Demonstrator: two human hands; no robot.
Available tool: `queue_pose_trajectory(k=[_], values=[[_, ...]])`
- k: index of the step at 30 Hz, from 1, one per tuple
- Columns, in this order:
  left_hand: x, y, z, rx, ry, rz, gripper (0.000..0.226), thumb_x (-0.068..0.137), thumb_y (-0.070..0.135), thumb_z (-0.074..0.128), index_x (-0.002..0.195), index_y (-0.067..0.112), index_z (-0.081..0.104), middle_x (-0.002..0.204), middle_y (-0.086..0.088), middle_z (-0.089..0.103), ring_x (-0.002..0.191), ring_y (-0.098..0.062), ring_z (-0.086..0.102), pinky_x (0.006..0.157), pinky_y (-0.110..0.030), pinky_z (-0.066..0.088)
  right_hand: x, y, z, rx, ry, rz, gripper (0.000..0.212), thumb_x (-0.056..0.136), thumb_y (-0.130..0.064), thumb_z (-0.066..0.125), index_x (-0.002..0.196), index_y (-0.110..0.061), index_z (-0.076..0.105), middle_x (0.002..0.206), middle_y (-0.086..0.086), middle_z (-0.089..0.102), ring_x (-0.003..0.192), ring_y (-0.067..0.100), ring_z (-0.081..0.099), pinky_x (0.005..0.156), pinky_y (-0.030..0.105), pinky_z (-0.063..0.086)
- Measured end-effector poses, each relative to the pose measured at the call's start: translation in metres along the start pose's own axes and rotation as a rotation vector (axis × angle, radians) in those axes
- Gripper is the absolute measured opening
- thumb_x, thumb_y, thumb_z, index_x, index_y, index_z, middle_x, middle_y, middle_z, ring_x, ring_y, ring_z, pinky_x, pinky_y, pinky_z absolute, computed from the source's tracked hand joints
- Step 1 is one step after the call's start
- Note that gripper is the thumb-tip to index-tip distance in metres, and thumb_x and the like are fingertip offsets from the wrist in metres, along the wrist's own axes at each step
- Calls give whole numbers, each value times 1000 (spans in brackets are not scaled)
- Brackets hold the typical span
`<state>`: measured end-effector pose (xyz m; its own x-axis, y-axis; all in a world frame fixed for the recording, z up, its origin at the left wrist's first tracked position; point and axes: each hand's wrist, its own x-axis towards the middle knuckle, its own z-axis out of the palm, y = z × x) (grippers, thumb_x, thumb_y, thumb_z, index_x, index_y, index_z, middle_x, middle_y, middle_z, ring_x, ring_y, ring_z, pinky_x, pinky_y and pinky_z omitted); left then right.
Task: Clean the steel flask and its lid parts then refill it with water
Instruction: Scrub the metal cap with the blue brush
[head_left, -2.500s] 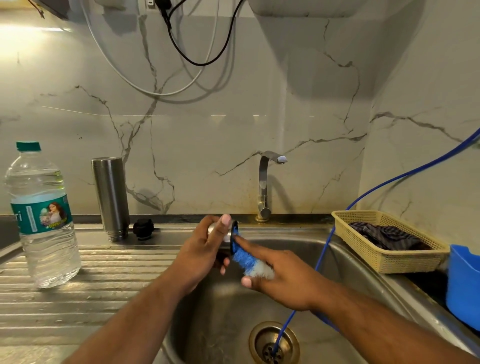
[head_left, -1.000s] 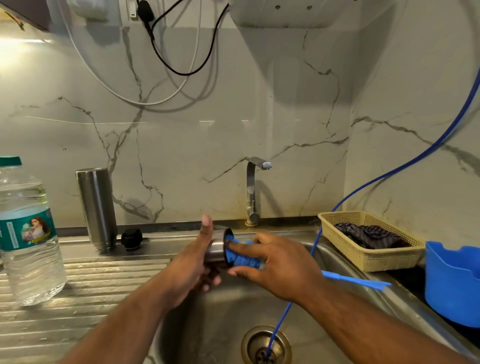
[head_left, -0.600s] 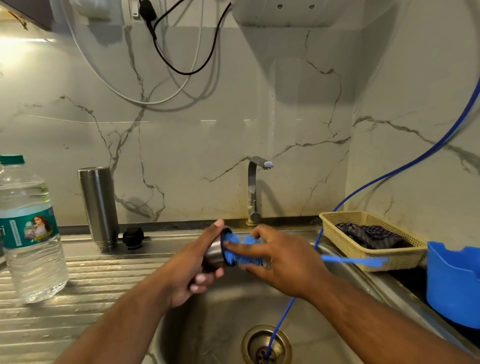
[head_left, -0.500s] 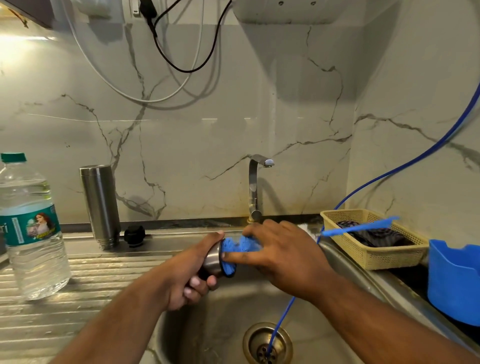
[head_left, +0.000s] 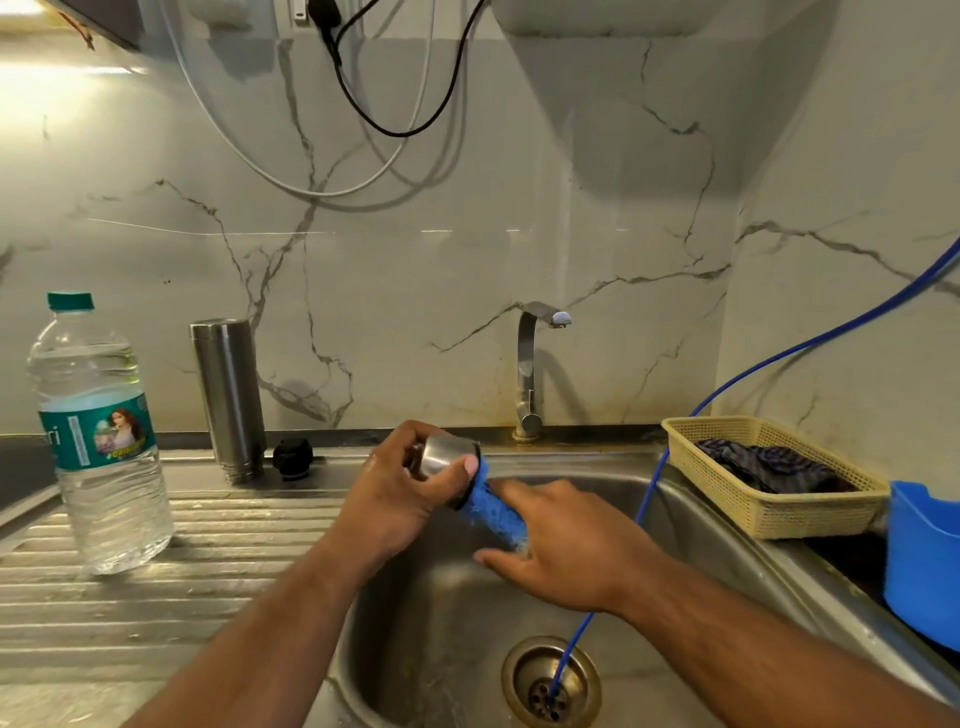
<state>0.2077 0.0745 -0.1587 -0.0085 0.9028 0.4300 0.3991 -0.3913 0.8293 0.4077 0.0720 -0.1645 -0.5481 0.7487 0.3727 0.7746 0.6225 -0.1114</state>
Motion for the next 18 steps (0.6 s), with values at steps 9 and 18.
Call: queue_pose_trajectory(k=[9,18], values=[[6,5,-16,190,-523,-116,40,87,58,67,113,28,64,93,4,67,70,-4,59,56,-17,45,4,26,-12,-254,64,-140,41,96,-65,47,125,-37,58,110,-14,67,92,3,56,74,24,39],[0,-1,14,-277,-44,-358,56,87,64,64,108,12,61,80,-8,64,56,-11,49,44,-23,37,6,1,-1,-138,118,-67,44,98,-57,51,132,-30,41,114,-6,62,95,12,59,80,29,50]])
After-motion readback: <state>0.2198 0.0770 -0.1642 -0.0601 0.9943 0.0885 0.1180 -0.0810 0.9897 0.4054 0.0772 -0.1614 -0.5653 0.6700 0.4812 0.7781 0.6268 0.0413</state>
